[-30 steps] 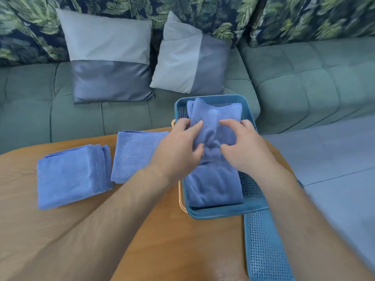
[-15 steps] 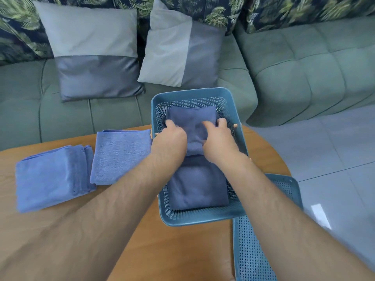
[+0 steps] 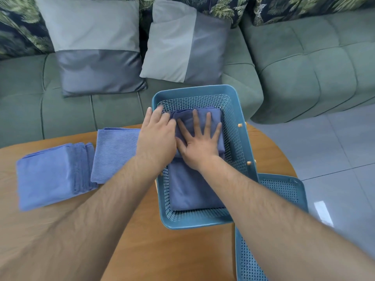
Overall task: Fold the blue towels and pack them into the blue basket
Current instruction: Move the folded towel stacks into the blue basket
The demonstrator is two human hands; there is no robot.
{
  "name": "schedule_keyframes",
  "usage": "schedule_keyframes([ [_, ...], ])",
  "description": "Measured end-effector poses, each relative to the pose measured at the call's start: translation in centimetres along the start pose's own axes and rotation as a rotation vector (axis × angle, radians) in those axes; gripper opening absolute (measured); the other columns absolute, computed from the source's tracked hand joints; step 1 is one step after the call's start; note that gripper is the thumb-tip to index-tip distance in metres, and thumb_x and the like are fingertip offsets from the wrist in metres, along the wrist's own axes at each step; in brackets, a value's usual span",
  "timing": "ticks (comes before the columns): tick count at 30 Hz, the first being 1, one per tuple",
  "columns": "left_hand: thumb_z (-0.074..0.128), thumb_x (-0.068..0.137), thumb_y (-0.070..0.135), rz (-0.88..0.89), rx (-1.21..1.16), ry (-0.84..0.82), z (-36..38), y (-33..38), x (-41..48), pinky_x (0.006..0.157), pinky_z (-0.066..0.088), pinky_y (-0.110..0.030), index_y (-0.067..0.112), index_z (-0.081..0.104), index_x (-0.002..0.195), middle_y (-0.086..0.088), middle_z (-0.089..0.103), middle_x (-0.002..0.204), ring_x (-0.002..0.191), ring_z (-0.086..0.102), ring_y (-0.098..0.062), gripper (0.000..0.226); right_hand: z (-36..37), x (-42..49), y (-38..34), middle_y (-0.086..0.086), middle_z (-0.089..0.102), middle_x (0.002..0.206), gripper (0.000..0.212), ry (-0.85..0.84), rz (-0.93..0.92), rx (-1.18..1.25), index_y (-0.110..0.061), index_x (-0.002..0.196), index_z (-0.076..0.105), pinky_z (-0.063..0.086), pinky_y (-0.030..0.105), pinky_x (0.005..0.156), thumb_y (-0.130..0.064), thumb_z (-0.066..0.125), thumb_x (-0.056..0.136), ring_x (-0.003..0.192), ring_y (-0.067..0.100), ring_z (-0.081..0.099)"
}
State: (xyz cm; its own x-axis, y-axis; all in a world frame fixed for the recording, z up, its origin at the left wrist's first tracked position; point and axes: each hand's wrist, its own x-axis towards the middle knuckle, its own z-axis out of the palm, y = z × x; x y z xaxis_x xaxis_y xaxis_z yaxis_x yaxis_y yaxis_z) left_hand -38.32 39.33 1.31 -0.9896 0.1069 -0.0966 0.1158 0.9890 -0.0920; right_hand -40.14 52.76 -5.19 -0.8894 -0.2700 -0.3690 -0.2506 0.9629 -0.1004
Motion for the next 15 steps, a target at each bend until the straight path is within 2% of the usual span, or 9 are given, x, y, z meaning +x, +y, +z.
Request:
schedule_keyframes([
  [4, 0.055, 0.09, 0.015, 0.007, -0.176, 0.065, 0.4, 0.0, -0.1, 0.123, 0.01, -0.048, 0.009, 0.068, 0.116, -0.007, 0.061, 0.132, 0.145, 0.034, -0.032, 0.029, -0.6, 0.3, -0.2, 0.006, -0.032, 0.164, 0.062, -0.026, -0.003, -0.036, -0.049, 0.157, -0.008, -0.014, 0.07, 0.115, -0.067, 0.009, 0.1, 0.147, 0.045, -0.032],
  [8, 0.052, 0.097, 0.016, 0.025, -0.497, 0.262, 0.5, -0.3, -1.3, 0.121, 0.022, -0.045, 0.006, 0.068, 0.119, -0.011, 0.054, 0.144, 0.143, 0.038, -0.034, 0.03, -3.1, -1.3, 0.0, 0.007, -0.016, 0.169, 0.061, -0.058, -0.033, -0.001, -0.045, 0.159, -0.001, -0.006, 0.064, 0.121, -0.06, 0.018, 0.103, 0.153, 0.043, -0.016],
  [10, 0.048, 0.102, 0.018, -0.022, -0.617, 0.382, 0.2, -1.0, -2.7, 0.123, 0.02, -0.033, 0.004, 0.063, 0.127, -0.014, 0.044, 0.153, 0.145, 0.034, -0.033, 0.033, -4.2, -2.9, -0.6, 0.011, 0.003, 0.17, 0.06, 0.078, -0.023, 0.116, -0.039, 0.161, 0.013, 0.007, 0.059, 0.123, -0.053, 0.03, 0.105, 0.154, 0.042, 0.003],
  [12, 0.045, 0.105, 0.021, -0.114, -0.72, 0.411, 0.1, -2.1, -4.6, 0.122, 0.017, -0.026, 0.006, 0.059, 0.133, -0.012, 0.038, 0.157, 0.145, 0.032, -0.029, 0.035, -5.7, -5.1, -2.0, 0.015, 0.03, 0.162, 0.055, 0.328, -0.006, 0.319, -0.026, 0.157, 0.036, 0.027, 0.055, 0.118, -0.04, 0.043, 0.104, 0.148, 0.04, 0.027],
  [13, 0.044, 0.105, 0.023, -0.163, -0.755, 0.398, 0.3, -2.7, -5.5, 0.121, 0.02, -0.026, 0.008, 0.058, 0.134, -0.01, 0.037, 0.157, 0.144, 0.034, -0.028, 0.036, -6.5, -6.1, -3.1, 0.015, 0.041, 0.154, 0.052, 0.457, -0.01, 0.402, -0.02, 0.152, 0.045, 0.035, 0.052, 0.113, -0.036, 0.047, 0.102, 0.141, 0.038, 0.038],
  [15, 0.044, 0.104, 0.027, -0.257, -0.747, 0.345, 1.4, -4.7, -7.1, 0.118, 0.027, -0.034, 0.009, 0.058, 0.134, -0.012, 0.038, 0.155, 0.141, 0.037, -0.029, 0.038, -8.0, -8.3, -6.4, 0.012, 0.053, 0.14, 0.047, 0.616, -0.043, 0.51, -0.013, 0.142, 0.055, 0.04, 0.044, 0.107, -0.028, 0.051, 0.098, 0.127, 0.033, 0.048],
])
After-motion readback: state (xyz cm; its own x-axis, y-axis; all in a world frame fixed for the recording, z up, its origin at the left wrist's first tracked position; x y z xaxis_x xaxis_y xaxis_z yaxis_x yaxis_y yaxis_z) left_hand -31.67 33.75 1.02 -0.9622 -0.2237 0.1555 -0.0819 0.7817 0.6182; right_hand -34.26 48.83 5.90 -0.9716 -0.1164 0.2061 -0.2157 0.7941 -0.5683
